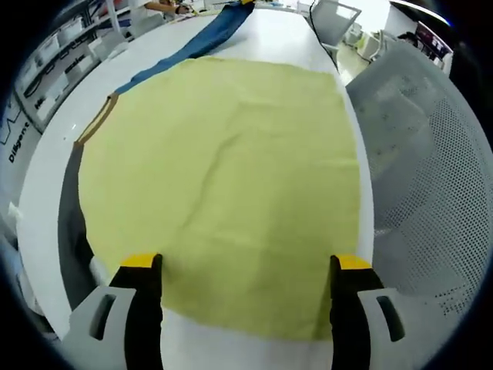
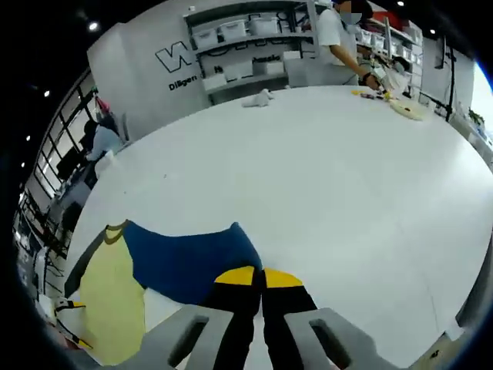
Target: Fold the garment on the visible template until the final outline fits inside the template.
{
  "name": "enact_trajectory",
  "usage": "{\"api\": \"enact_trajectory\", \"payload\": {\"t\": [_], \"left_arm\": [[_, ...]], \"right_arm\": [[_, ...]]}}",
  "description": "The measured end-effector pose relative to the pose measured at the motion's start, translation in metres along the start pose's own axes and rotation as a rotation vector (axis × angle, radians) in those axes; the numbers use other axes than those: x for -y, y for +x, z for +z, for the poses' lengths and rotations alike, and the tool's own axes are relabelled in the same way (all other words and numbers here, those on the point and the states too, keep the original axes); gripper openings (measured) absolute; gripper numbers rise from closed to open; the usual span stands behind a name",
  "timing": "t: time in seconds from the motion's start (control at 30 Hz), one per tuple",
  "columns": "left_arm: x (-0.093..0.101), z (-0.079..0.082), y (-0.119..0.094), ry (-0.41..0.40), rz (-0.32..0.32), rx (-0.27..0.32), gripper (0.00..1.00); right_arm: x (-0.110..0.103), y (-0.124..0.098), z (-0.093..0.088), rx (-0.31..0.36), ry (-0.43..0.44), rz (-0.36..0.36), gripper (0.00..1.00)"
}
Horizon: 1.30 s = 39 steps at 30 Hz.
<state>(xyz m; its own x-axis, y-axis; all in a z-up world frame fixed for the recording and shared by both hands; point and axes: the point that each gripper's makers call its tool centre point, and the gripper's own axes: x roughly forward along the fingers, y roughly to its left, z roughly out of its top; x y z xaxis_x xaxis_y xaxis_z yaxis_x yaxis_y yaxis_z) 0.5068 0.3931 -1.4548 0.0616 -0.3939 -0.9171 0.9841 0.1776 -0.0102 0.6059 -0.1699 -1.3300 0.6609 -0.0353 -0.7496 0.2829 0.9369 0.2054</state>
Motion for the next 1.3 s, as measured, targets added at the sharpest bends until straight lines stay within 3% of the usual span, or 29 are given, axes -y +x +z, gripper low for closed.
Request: {"api": "enact_trajectory", "payload": {"t": [0.13,0.33,0.5,0.63,0.83,0.93,1.07,1.2,1.3], "left_arm": [[0.000,0.000,0.000,0.002,-0.001,-0.011,0.88],[0.001,-0.001,-0.001,-0.004,0.002,-0.015,0.88],[0.000,-0.001,0.000,-0.004,0.002,-0.022,0.88],[0.000,0.000,0.000,-0.005,0.002,-0.025,0.88],[0.000,-0.001,0.000,-0.005,0.002,-0.029,0.88],[0.001,-0.001,0.000,-0.009,0.003,-0.029,0.88],[0.001,0.001,0.001,-0.016,0.007,-0.029,0.88],[0.004,0.002,0.002,-0.026,0.011,-0.031,0.88],[0.006,0.003,0.002,-0.037,0.016,-0.025,0.88]], "right_arm": [[0.005,0.004,-0.013,-0.065,0.009,-0.017,0.00],[0.014,0.018,-0.037,-0.095,0.033,-0.030,0.00],[0.022,0.024,-0.042,-0.075,-0.036,-0.048,0.00],[0.036,0.022,-0.038,-0.034,-0.076,-0.124,0.00],[0.039,0.019,-0.041,-0.017,-0.153,-0.108,0.04],[0.023,0.019,-0.043,-0.002,-0.201,-0.058,0.09],[-0.004,0.029,-0.056,-0.013,-0.373,-0.005,0.18],[-0.049,0.037,-0.081,-0.037,-0.428,0.120,0.26],[-0.085,0.039,-0.100,-0.057,-0.552,0.214,0.37]]}}
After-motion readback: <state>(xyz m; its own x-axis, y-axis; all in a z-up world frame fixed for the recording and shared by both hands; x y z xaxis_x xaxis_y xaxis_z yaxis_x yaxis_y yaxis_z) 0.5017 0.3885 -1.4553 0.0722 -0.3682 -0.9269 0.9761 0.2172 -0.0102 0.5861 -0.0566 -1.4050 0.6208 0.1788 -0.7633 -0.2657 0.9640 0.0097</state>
